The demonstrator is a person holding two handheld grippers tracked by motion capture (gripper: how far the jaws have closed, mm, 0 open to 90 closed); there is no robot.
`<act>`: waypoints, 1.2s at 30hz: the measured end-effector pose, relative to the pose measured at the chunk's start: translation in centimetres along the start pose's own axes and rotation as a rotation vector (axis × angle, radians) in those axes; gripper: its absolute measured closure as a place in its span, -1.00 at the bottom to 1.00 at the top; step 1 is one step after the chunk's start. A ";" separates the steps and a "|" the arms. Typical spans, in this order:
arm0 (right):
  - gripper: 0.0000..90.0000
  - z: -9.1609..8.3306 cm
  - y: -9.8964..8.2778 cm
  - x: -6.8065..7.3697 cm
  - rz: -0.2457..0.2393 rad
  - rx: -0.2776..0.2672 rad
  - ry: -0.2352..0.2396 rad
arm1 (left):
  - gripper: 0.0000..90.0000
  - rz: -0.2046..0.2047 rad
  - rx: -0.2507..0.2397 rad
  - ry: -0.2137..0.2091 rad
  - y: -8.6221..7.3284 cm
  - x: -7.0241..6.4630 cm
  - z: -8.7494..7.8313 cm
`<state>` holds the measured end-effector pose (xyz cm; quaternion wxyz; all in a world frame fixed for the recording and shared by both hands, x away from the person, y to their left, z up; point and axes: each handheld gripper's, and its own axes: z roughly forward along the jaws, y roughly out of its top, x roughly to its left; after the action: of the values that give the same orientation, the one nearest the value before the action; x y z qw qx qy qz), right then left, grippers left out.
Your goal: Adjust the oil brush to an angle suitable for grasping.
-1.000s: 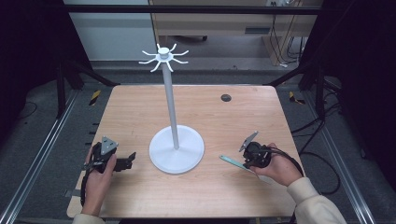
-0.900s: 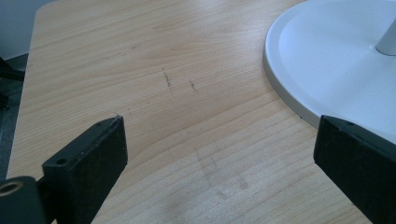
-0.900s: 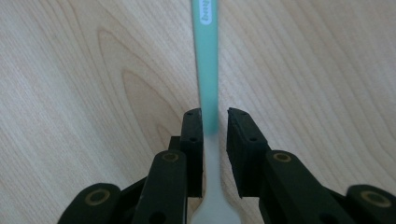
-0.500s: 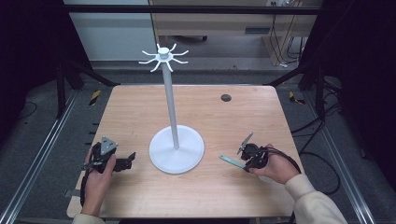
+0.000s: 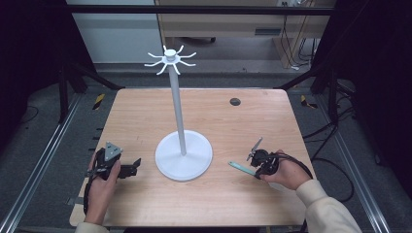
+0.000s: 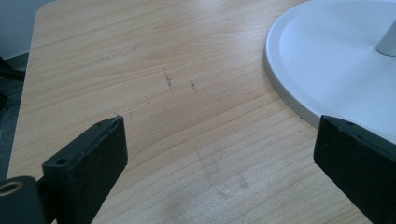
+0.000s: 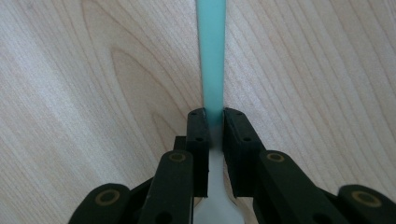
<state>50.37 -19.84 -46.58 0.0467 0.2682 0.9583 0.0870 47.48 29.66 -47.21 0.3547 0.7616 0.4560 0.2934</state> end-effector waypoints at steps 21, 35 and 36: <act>0.83 -5.2 0.3 -0.9 0.048 -0.205 -0.009 | -0.95 -0.006 0.000 -0.001 0.0 0.0 0.0; 0.83 -9.6 3.5 -2.2 0.135 -0.567 -0.039 | -0.95 -0.014 -0.007 0.000 0.0 -0.2 -0.2; 0.83 -9.8 3.8 -2.2 0.140 -0.595 -0.037 | -0.95 -0.015 -0.006 -0.001 0.0 -0.2 -0.3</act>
<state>52.79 -19.21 -36.12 0.1347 0.3098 0.8689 0.3619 47.21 29.58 -47.06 0.3596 0.7573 0.4605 0.2917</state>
